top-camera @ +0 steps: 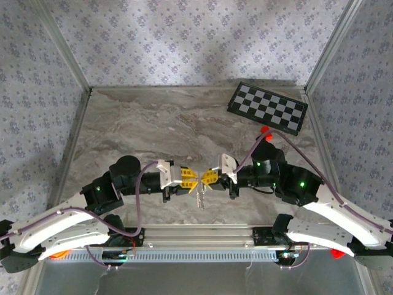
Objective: Put the keys on the keyring
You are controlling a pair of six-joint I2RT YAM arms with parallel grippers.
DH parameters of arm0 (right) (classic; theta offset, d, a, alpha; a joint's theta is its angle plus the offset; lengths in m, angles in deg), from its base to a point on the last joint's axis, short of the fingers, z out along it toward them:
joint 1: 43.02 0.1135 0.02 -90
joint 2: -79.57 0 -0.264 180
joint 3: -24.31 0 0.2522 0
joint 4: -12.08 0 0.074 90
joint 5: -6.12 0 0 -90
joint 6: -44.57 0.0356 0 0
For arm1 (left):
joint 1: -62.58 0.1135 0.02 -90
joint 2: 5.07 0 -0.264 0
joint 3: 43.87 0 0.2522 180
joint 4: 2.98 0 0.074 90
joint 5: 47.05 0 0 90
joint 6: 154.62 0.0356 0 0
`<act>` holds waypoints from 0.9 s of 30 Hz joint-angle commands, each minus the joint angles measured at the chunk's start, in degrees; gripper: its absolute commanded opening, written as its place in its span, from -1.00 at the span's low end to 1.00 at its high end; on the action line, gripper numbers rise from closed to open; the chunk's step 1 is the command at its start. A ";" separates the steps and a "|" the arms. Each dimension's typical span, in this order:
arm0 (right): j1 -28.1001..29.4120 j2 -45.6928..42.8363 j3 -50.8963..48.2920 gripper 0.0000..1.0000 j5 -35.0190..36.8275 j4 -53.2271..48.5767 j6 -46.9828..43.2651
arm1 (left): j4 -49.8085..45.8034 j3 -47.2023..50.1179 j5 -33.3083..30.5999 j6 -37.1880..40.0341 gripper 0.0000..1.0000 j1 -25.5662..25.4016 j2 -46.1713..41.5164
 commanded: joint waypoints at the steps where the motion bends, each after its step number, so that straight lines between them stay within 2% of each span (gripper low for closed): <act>1: -0.06 0.97 4.04 -1.00 3.70 -5.83 -1.96 | -6.44 -4.04 -4.10 2.13 -0.45 -0.03 -0.52; 5: 0.01 2.87 6.79 -1.00 4.08 -9.69 -3.38 | -9.22 -5.73 -4.07 2.54 -0.38 -0.08 -0.33; 22: 1.24 7.97 11.19 -1.00 3.68 -13.17 -7.48 | -4.94 -4.56 -3.53 2.37 -0.32 0.01 1.84; 25: 1.42 8.11 11.36 -1.00 3.38 -12.81 -8.08 | -3.02 -3.86 -3.95 2.57 -0.36 -0.08 2.43; 27: 1.51 8.37 12.04 -1.00 2.81 -13.41 -8.34 | -3.49 -4.61 -3.50 2.69 -0.46 -0.08 2.98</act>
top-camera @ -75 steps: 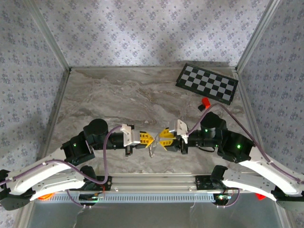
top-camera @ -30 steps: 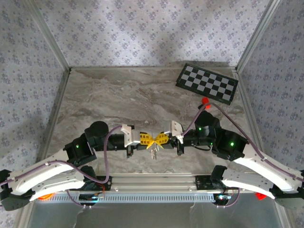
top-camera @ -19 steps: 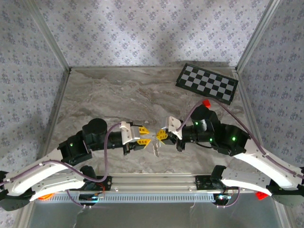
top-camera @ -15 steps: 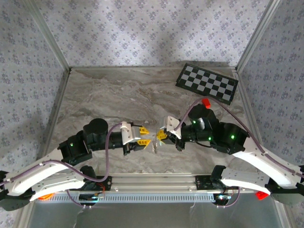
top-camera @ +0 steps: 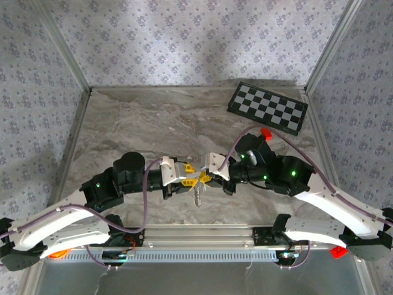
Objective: Put the keys on the keyring
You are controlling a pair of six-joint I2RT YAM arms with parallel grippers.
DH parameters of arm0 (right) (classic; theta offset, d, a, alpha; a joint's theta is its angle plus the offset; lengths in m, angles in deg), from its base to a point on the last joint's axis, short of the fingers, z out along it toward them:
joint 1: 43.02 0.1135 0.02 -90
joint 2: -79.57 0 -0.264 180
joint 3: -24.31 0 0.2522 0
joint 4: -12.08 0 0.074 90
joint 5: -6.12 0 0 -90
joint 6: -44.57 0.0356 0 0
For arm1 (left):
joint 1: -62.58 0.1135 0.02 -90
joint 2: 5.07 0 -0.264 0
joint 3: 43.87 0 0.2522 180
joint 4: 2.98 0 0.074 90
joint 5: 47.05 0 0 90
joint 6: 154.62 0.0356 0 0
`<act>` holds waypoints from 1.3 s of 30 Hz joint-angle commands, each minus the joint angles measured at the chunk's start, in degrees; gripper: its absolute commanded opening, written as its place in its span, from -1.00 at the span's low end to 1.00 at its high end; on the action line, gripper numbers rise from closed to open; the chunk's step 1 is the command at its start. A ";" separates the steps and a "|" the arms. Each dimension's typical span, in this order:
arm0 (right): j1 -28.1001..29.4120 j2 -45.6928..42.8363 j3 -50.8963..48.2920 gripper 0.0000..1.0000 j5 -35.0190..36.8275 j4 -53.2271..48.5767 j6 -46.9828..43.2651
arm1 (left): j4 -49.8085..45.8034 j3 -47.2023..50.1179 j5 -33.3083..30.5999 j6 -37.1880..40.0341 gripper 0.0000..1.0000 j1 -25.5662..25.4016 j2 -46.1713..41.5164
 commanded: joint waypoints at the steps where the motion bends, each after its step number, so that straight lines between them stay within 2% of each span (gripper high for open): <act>1: 0.66 -0.13 3.09 -1.00 -1.43 -0.70 -1.91 | 2.34 -1.02 0.57 0.82 -0.50 -0.08 0.52; 3: 0.73 -0.53 2.50 -1.00 -1.48 -0.25 -2.02 | 3.26 -0.42 0.41 0.97 -0.52 -0.08 0.48; 6: 0.74 -0.45 2.38 -1.00 -1.56 -0.21 -1.97 | 3.01 -0.86 0.27 1.00 -0.73 -0.05 0.79; 13: 1.15 0.13 2.83 -1.00 -2.05 -0.41 -2.60 | 2.76 -1.26 0.24 1.70 -0.77 -0.06 0.34; 16: 1.54 0.07 3.14 -1.00 -2.14 -0.52 -2.76 | 2.75 -1.37 0.15 1.59 -1.00 -0.04 0.17; 21: 2.17 -0.48 2.74 -1.00 -2.57 -0.76 -2.76 | 4.49 -0.43 0.00 1.50 -1.00 0.01 -1.18; 26: 2.16 -2.94 -1.21 -0.64 -4.26 3.68 -0.50 | 5.47 -0.78 4.15 -0.05 -1.00 0.01 -1.64; 28: 2.04 -3.87 -3.94 -0.59 -5.04 5.13 -0.02 | 5.64 -1.26 6.19 -0.44 -1.00 -0.03 -2.12; 39: 1.46 -6.86 -8.20 -0.70 -6.98 10.01 1.38 | 8.50 -1.03 10.97 -1.75 -1.00 -0.02 -3.25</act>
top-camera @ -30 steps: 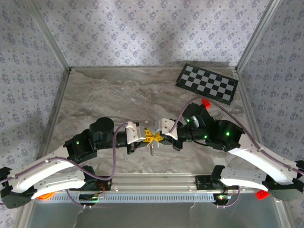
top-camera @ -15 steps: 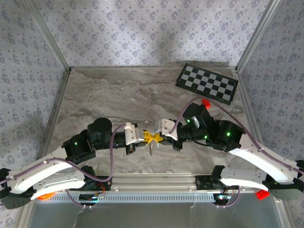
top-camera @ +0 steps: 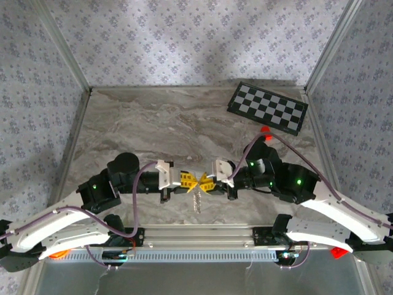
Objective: Put the keys on the keyring
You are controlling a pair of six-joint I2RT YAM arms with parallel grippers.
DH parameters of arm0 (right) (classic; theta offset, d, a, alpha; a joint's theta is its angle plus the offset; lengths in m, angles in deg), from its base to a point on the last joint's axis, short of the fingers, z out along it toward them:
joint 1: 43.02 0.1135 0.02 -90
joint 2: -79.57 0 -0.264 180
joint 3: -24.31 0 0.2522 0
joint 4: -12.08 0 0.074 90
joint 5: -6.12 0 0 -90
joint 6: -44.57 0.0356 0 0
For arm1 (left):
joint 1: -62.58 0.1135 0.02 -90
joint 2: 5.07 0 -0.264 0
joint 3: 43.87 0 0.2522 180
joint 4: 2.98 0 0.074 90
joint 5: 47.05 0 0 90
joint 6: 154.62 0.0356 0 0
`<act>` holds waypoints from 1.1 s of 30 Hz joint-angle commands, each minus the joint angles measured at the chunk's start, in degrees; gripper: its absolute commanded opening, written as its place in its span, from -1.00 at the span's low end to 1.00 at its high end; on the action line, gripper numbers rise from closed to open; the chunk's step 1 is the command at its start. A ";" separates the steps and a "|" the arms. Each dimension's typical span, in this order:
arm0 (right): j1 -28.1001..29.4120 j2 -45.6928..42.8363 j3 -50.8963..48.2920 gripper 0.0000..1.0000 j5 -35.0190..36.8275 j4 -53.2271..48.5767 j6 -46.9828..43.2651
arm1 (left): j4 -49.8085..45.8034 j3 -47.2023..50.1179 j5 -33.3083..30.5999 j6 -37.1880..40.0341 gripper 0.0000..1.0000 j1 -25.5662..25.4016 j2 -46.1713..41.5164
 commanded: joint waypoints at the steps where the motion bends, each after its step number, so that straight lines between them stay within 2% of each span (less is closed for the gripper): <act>1: -0.16 -0.92 -1.25 -0.68 -1.88 0.62 1.13 | 5.74 -1.20 2.71 -1.25 -1.00 0.01 -1.37; 9: -0.23 -3.78 -2.88 -0.61 -3.14 3.91 2.19 | 5.66 -1.51 4.16 -1.87 -1.00 -0.05 -2.11; 13: -0.25 -4.65 -3.58 -0.67 -2.64 4.23 2.98 | 6.72 -1.02 4.32 -2.25 -1.00 -0.01 -2.54; 16: -0.23 -5.36 -4.19 -0.87 -2.15 4.58 3.40 | 6.50 -1.12 5.17 -2.48 -1.00 -0.03 -2.29; 18: -0.27 -5.56 -4.46 -0.88 -2.16 5.34 3.74 | 6.18 -1.14 5.35 -2.50 -1.00 0.03 -2.28; 21: -0.20 -5.35 -4.36 -0.80 -2.51 5.06 3.86 | 6.10 -0.79 4.78 -2.42 -1.00 0.07 -2.63; 28: 0.00 -7.94 -6.18 -0.35 -2.55 6.72 5.64 | 6.53 -0.20 5.27 -2.37 -1.00 -0.04 -2.90; 30: 0.10 -8.82 -7.13 -0.33 -2.26 7.93 6.41 | 6.57 -0.08 5.45 -2.42 -1.00 -0.02 -2.87; 33: 0.12 -9.67 -8.93 -0.46 -2.23 10.65 7.69 | 6.57 -0.19 6.21 -2.66 -1.00 -0.03 -2.72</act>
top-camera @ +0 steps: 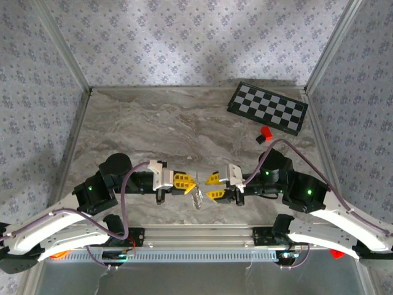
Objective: Put the keys on the keyring
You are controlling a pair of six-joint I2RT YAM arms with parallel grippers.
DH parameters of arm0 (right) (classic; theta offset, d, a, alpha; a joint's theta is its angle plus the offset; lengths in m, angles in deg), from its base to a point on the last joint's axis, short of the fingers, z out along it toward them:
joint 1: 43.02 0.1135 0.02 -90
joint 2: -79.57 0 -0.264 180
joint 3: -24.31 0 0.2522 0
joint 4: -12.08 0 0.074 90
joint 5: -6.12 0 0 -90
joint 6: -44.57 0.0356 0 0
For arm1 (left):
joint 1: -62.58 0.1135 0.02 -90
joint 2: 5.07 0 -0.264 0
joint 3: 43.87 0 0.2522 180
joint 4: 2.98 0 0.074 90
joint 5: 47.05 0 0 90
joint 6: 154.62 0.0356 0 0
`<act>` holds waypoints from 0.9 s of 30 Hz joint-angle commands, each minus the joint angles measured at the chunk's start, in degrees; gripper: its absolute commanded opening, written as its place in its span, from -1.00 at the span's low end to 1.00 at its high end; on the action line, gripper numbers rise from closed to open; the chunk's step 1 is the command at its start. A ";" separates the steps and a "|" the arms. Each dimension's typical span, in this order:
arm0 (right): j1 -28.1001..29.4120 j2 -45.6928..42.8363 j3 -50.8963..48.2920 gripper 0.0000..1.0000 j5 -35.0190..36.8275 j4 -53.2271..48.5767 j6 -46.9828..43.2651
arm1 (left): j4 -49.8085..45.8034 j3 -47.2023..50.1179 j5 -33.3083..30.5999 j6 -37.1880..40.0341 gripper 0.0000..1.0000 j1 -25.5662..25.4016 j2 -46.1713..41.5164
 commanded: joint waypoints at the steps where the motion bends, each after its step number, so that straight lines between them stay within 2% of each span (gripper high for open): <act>1: 0.10 -0.93 -1.74 -0.48 -1.02 4.43 2.34 | 3.07 -0.29 2.34 -0.81 -1.00 0.01 -0.85; 13: 0.55 0.90 -4.00 -0.31 -5.95 8.43 4.33 | 2.87 -0.26 1.45 -0.56 -1.00 0.03 -1.11; 18: 0.69 1.13 -5.01 -0.20 -4.94 9.91 5.05 | 2.94 -0.04 0.97 -0.40 -1.00 -0.02 -1.24; 23: 0.64 2.45 -5.02 -0.23 -1.35 10.53 5.38 | 3.28 0.01 0.93 -0.05 -1.00 0.03 -0.85; 27: 1.01 2.39 -5.16 -0.23 -1.15 10.51 5.27 | 3.73 0.17 0.60 -0.18 -1.00 0.10 -0.62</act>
